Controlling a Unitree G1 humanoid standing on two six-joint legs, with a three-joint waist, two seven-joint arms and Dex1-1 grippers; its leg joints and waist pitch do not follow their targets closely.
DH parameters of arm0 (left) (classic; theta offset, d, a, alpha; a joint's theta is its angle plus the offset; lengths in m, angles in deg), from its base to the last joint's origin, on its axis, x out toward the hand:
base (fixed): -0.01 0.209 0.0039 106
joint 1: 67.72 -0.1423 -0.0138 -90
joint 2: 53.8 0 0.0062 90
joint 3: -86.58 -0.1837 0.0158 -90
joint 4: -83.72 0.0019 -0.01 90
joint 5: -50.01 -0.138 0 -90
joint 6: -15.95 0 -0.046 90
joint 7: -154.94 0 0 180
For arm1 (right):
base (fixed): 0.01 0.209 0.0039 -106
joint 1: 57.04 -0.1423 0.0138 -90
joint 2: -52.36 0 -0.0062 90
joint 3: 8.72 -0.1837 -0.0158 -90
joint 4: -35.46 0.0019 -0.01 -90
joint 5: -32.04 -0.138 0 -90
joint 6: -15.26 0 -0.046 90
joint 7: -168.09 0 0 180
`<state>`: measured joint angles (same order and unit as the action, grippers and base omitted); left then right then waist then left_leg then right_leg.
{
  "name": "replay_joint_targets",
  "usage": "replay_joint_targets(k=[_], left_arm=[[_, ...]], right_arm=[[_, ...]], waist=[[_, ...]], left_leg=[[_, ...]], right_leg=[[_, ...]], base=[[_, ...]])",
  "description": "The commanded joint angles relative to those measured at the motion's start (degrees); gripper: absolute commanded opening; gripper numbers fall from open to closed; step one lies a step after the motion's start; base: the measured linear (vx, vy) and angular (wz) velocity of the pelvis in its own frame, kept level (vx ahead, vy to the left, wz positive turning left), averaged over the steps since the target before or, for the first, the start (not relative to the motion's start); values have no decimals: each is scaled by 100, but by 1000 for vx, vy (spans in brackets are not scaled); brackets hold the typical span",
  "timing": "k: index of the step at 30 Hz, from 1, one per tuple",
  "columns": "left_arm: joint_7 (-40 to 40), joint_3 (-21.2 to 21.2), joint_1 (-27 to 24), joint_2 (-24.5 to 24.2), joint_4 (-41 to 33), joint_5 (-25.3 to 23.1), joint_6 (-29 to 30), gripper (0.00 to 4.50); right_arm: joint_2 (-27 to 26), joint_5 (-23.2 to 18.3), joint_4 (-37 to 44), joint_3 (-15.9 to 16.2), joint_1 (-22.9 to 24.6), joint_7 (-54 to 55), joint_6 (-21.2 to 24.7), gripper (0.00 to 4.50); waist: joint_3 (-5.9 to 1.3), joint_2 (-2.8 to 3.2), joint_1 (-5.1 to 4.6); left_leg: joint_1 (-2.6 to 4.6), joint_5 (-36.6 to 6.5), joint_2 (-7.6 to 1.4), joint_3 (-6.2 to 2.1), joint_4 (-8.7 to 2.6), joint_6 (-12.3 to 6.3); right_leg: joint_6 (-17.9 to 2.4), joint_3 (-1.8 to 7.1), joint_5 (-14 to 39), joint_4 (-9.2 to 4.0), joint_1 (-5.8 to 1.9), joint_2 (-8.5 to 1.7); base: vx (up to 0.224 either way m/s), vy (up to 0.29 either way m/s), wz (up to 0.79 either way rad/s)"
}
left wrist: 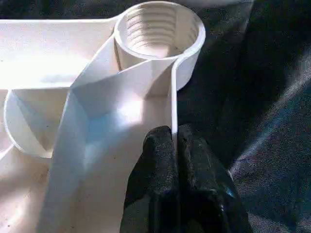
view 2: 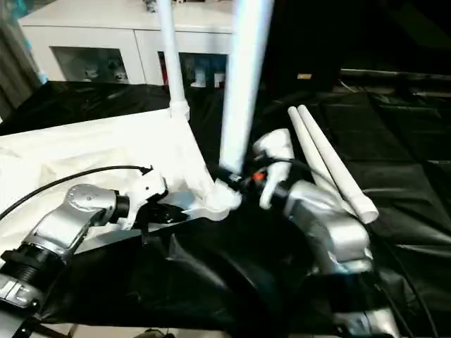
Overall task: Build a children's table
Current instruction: Pick table leg, then insert table leg to table base
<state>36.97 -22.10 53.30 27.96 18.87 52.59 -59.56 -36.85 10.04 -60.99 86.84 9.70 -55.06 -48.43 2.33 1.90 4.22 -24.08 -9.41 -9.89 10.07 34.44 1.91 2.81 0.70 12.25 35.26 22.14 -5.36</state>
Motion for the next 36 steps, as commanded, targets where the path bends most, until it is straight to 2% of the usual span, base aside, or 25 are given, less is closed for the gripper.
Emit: replay_joint_targets(k=[1,4,5,6,8,12,18,21,24,26,30,32,34,35,36], left_arm=[[-73,5,66,82,-66,47,-195,45],[-114,94,65,62,-74,69,-176,57],[-100,86,55,36,-91,49,-173,76],[-118,85,54,18,-78,17,-213,91],[-121,119,45,-15,-46,0,-256,102],[41,168,18,-147,-62,31,-215,102],[48,163,16,-249,-6,-26,-243,102],[128,148,-28,-306,-16,-7,-133,102],[123,181,-62,-296,-43,31,-86,68],[135,195,-77,-286,-58,63,-49,54],[193,172,-139,-296,-127,100,22,23],[193,160,-163,-304,-155,85,29,4],[167,186,-180,-294,-175,94,45,1],[134,207,-177,-289,-171,93,33,0],[128,210,-177,-288,-171,94,31,0]], right_arm=[[-28,93,-297,-1,-195,-27,-198,188],[-185,84,-776,-71,-375,-23,-443,188],[-206,88,-840,-78,-398,-35,-486,188],[-237,80,-897,-103,-423,-23,-515,188],[-304,50,-986,-146,-471,-36,-556,188],[-412,42,-1168,-169,-591,-86,-677,188],[-490,53,-1364,-167,-715,-116,-858,188],[-555,106,-1603,-175,-829,-150,-995,188],[-569,187,-1725,-129,-863,-169,-1085,188],[-576,247,-1819,-90,-890,-182,-1150,188],[-614,351,-2066,-41,-978,-144,-1268,188],[-626,381,-2157,-10,-1017,-160,-1304,188],[-619,447,-2239,47,-1049,-225,-1312,188],[-590,548,-2280,145,-1059,-279,-1295,188],[-586,566,-2288,161,-1061,-288,-1294,188]], waist=[[-378,-66,-2],[-369,-46,11],[-366,-38,11],[-373,-24,7],[-378,-33,9],[-397,-18,12],[-388,-9,10],[-381,-27,7],[-382,-15,8],[-381,-40,6],[-380,-29,8],[-373,-57,5],[-367,-48,1],[-363,-72,-5],[-364,-63,-3]], left_leg=[[249,-1088,-214,-30,-448,-2],[266,-1276,-224,-26,-460,30],[265,-1297,-229,-28,-465,43],[261,-1300,-227,-34,-470,76],[256,-1211,-224,-36,-467,68],[255,-1021,-212,-33,-450,5],[268,-1172,-219,-30,-463,46],[269,-1272,-220,-28,-472,74],[270,-1272,-224,-28,-476,99],[265,-1221,-221,-23,-474,84],[261,-1218,-221,-23,-470,52],[262,-1255,-230,-21,-476,21],[265,-1302,-230,-20,-480,32],[264,-1342,-231,-18,-484,47],[264,-1332,-232,-23,-485,53]], right_leg=[[-1463,0,117,-319,-119,-179],[-1424,9,468,-349,-95,-191],[-1423,10,495,-350,-88,-191],[-1409,4,464,-338,-91,-180],[-1377,2,273,-323,-103,-167],[-1432,-13,-82,-288,-111,-155],[-1467,-10,12,-291,-108,-156],[-1476,-7,199,-305,-99,-163],[-1460,-6,214,-301,-94,-159],[-1465,-7,141,-301,-99,-155],[-1486,-5,156,-301,-101,-167],[-1489,-2,278,-309,-95,-170],[-1476,-3,355,-316,-85,-166],[-1456,1,447,-328,-86,-168],[-1449,0,454,-320,-87,-167]], base=[[0,0,0],[0,0,0],[0,0,0],[0,0,0],[0,0,0],[0,0,0],[0,0,0],[0,0,0],[0,0,0],[0,0,0],[0,0,0],[0,0,0],[0,0,0],[0,0,0],[0,0,0]])
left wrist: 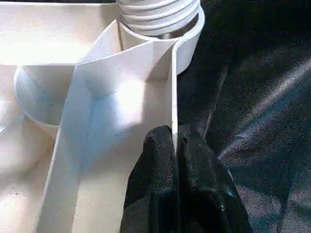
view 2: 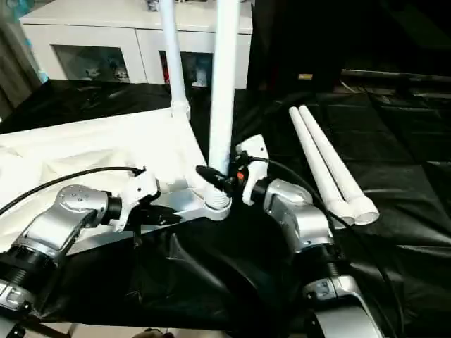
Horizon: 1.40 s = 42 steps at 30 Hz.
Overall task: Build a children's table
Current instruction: Insert table leg to table base
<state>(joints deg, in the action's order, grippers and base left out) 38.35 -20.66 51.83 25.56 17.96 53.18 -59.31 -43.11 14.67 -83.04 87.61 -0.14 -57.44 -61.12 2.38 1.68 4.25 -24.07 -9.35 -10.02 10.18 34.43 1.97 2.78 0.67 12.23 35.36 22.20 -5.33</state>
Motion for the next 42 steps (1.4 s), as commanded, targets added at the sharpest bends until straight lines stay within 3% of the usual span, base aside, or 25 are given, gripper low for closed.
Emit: replay_joint_targets(k=[1,8,12,22,30,32,33,34,35,37,38,42], left_arm=[[-24,75,-25,-47,-75,36,-5,0],[-43,278,-37,50,-78,247,-97,0],[-69,385,-94,113,-105,330,-270,0],[-78,458,-252,95,-234,340,-251,0],[-148,474,-332,32,-238,226,-255,0],[-167,484,-299,33,-190,205,-275,0],[-183,487,-274,32,-159,187,-291,0],[-207,490,-243,33,-120,163,-312,0],[-222,491,-225,36,-94,147,-326,0],[-257,494,-181,45,-28,101,-366,0],[-261,495,-171,47,-15,96,-375,0],[-288,492,-105,66,64,70,-410,0]], right_arm=[[45,144,-108,115,-78,-64,-31,188],[-35,199,-321,73,-105,-57,-188,188],[-119,124,-470,-73,-135,-18,-254,188],[-210,-140,-579,-390,11,-143,-326,188],[-378,-451,-666,-923,529,183,-637,188],[-433,-476,-731,-1029,656,273,-796,188],[-466,-482,-736,-1069,709,311,-864,188],[-500,-481,-718,-1099,774,341,-946,188],[-508,-458,-692,-1089,823,346,-1021,188],[-487,-302,-578,-970,971,339,-1299,188],[-474,-244,-544,-924,1004,335,-1369,188],[-384,73,-292,-670,1169,329,-1626,188]], waist=[[-366,-41,-7],[-367,-46,-15],[-359,-48,-42],[-371,-45,-57],[-377,-5,-57],[-373,16,-53],[-372,59,-48],[-363,31,-60],[-367,76,-50],[-366,60,-57],[-358,85,-52],[-355,92,-55]], left_leg=[[264,-1330,-221,-33,-488,50],[257,-1340,-219,-33,-488,33],[254,-1456,-222,-37,-499,37],[250,-1307,-223,-30,-487,-84],[252,-1308,-223,-32,-495,-97],[255,-1458,-227,-39,-510,-55],[269,-1539,-231,-50,-522,-9],[266,-1634,-231,-47,-532,29],[273,-1674,-229,-55,-533,56],[270,-1786,-227,-57,-543,114],[277,-1837,-233,-55,-550,142],[270,-1859,-227,-60,-555,165]], right_leg=[[-1427,3,468,-335,-88,-171],[-1428,9,453,-339,-85,-174],[-1434,11,612,-354,-82,-181],[-1499,9,400,-339,-88,-178],[-1522,3,258,-335,-86,-166],[-1514,4,395,-345,-78,-178],[-1506,0,470,-348,-72,-175],[-1492,3,536,-363,-70,-170],[-1482,5,563,-360,-67,-177],[-1441,7,617,-374,-68,-175],[-1409,10,638,-392,-52,-170],[-1385,7,651,-392,-57,-164]], base=[[0,0,0],[0,0,0],[0,0,0],[0,0,0],[0,0,0],[0,0,0],[0,0,0],[0,0,0],[0,0,0],[0,0,0],[0,0,0],[0,0,0]])
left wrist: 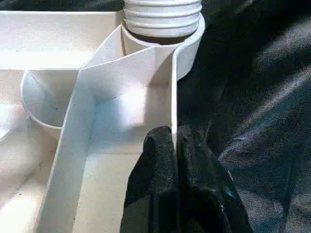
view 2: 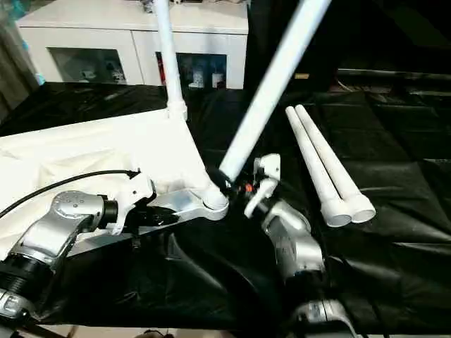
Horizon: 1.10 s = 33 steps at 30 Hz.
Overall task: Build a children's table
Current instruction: Insert table leg to table base
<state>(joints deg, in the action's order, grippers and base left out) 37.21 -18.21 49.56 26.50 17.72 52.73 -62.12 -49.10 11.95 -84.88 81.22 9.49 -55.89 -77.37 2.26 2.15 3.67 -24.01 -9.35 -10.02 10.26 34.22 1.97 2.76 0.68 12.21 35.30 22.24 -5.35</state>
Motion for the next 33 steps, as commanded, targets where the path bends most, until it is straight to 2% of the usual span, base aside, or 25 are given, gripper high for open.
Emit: replay_joint_targets(k=[1,4,7,10,11,12,13,15,16,17,18,19,21,22,23,25,28,29,33], left_arm=[[-179,245,140,-21,109,110,-135,0],[-187,230,176,-1,151,99,-158,0],[-165,191,194,18,167,77,-190,0],[-130,153,199,25,179,49,-216,0],[-108,129,205,32,175,35,-220,0],[-59,98,212,36,168,29,-227,0],[-59,98,212,36,168,29,-227,0],[-6,65,218,44,156,26,-234,0],[50,28,226,36,143,15,-253,0],[50,28,226,36,143,15,-253,0],[85,3,230,31,132,7,-265,0],[179,-63,251,-6,109,-28,-288,0],[251,-104,258,-38,77,-43,-296,0],[285,-124,261,-53,62,-50,-299,0],[323,-141,264,-74,37,-56,-300,0],[570,-225,266,-216,-172,-57,-267,0],[645,-235,255,-256,-256,-44,-241,0],[666,-237,250,-267,-282,-38,-232,0],[831,-250,186,-394,-560,55,-108,0]], right_arm=[[228,393,-40,7,238,170,-20,188],[338,650,109,226,267,193,-121,188],[405,807,83,419,156,160,-108,188],[434,881,9,527,67,71,-71,188],[464,908,-39,598,20,-26,9,188],[515,963,-137,697,-39,-153,113,188],[515,963,-137,697,-39,-153,113,188],[575,1035,-213,798,-81,-279,225,188],[594,1025,-318,813,-135,-388,270,188],[594,1025,-318,813,-135,-388,270,188],[607,1010,-374,820,-164,-455,296,188],[644,997,-518,844,-248,-632,303,188],[673,976,-591,866,-296,-765,309,188],[687,966,-626,876,-319,-829,312,188],[705,952,-648,891,-339,-914,316,188],[832,853,-685,1015,-418,-1473,367,188],[879,823,-676,1052,-429,-1660,386,188],[893,814,-670,1062,-429,-1713,391,188],[1028,799,-690,1165,-446,-2245,354,188]], waist=[[-345,41,7],[-339,37,15],[-329,37,-2],[-330,39,-6],[-329,-28,-13],[-328,-42,-12],[-328,-22,-9],[-319,-30,-10],[-320,-80,-11],[-321,-51,-7],[-324,-55,-3],[-324,-110,-9],[-335,-71,4],[-309,-99,-3],[-313,-90,3],[-248,-123,0],[-253,-117,3],[-209,-125,2],[-184,-127,12]], left_leg=[[264,-1849,-226,-71,-535,161],[260,-1874,-225,-73,-540,164],[267,-2082,-227,-78,-552,202],[259,-2064,-230,-83,-554,210],[248,-2032,-231,-77,-553,161],[247,-2008,-233,-77,-549,140],[253,-2000,-232,-78,-548,127],[248,-1980,-234,-73,-545,104],[246,-1969,-237,-64,-541,82],[237,-1928,-235,-75,-545,71],[248,-1894,-241,-67,-537,65],[230,-1826,-240,-63,-540,35],[247,-1801,-242,-65,-533,18],[236,-1831,-243,-69,-539,0],[244,-1833,-246,-67,-544,8],[236,-1942,-253,-73,-566,2],[254,-1942,-258,-76,-583,27],[242,-1961,-258,-79,-597,27],[266,-2048,-268,-77,-609,56]], right_leg=[[-1368,11,639,-386,-67,-163],[-1340,10,677,-393,-63,-158],[-1313,21,994,-420,-49,-176],[-1298,23,972,-418,-49,-173],[-1310,22,958,-417,-56,-170],[-1319,24,958,-413,-57,-176],[-1333,23,976,-411,-54,-178],[-1316,28,1044,-422,-49,-183],[-1311,30,1055,-431,-53,-184],[-1317,28,1082,-419,-60,-191],[-1312,33,1044,-426,-45,-189],[-1313,29,952,-420,-59,-182],[-1340,24,902,-407,-49,-184],[-1351,24,910,-406,-46,-181],[-1350,23,901,-408,-45,-181],[-1328,26,940,-422,-25,-175],[-1361,20,797,-410,-27,-166],[-1361,20,782,-420,-11,-163],[-1420,19,679,-413,-13,-160]], base=[[0,0,0],[0,0,0],[0,0,0],[0,0,0],[0,0,0],[0,0,0],[0,0,0],[0,0,0],[0,0,0],[0,0,0],[0,0,0],[0,0,0],[0,0,0],[0,0,0],[0,0,0],[0,0,0],[0,0,0],[0,0,0],[0,0,0]])
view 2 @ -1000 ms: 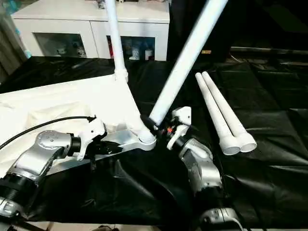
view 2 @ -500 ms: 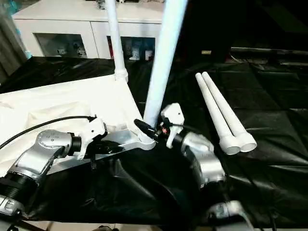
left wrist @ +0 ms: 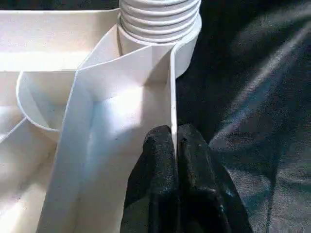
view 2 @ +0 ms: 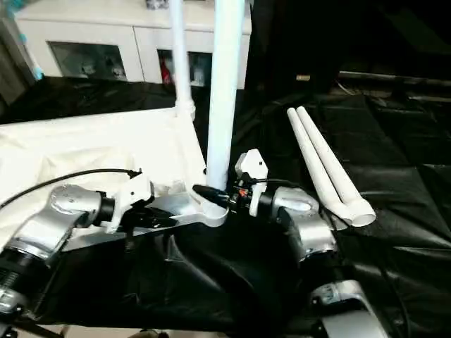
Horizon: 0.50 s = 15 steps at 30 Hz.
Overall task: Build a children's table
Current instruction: Insert table leg to table base
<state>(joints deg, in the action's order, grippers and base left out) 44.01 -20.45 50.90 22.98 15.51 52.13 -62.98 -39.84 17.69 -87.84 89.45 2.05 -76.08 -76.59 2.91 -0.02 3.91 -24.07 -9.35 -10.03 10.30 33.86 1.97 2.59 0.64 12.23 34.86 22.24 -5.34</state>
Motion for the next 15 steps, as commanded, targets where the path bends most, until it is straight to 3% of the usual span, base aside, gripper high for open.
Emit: replay_joint_targets(k=[1,7,12,13,15], left_arm=[[165,-27,38,-68,-400,132,8,0],[75,67,38,-52,-473,176,67,0],[-372,268,149,124,-533,174,292,0],[-699,347,211,216,-603,99,498,0],[-810,354,223,232,-640,63,576,0]], right_arm=[[128,231,-412,362,289,-339,259,188],[104,304,-519,329,208,-293,175,188],[-107,525,-780,89,28,766,-41,188],[-235,583,-842,-51,-24,1328,-65,188],[-265,599,-851,-79,-31,1474,-54,188]], waist=[[-225,87,-9],[-205,70,11],[-153,66,-3],[-151,58,-38],[-156,45,-57]], left_leg=[[262,-2032,-268,-80,-578,49],[264,-1825,-269,-62,-578,-14],[274,-2256,-277,-76,-636,175],[263,-2414,-275,-92,-658,327],[245,-2418,-264,-110,-668,374]], right_leg=[[-1425,25,613,-368,-16,-163],[-1476,28,489,-369,-32,-173],[-1377,48,1239,-428,17,-192],[-1289,56,1572,-443,23,-217],[-1146,52,1778,-466,17,-219]], base=[[0,0,0],[0,0,0],[0,0,0],[0,0,0],[0,0,0]])
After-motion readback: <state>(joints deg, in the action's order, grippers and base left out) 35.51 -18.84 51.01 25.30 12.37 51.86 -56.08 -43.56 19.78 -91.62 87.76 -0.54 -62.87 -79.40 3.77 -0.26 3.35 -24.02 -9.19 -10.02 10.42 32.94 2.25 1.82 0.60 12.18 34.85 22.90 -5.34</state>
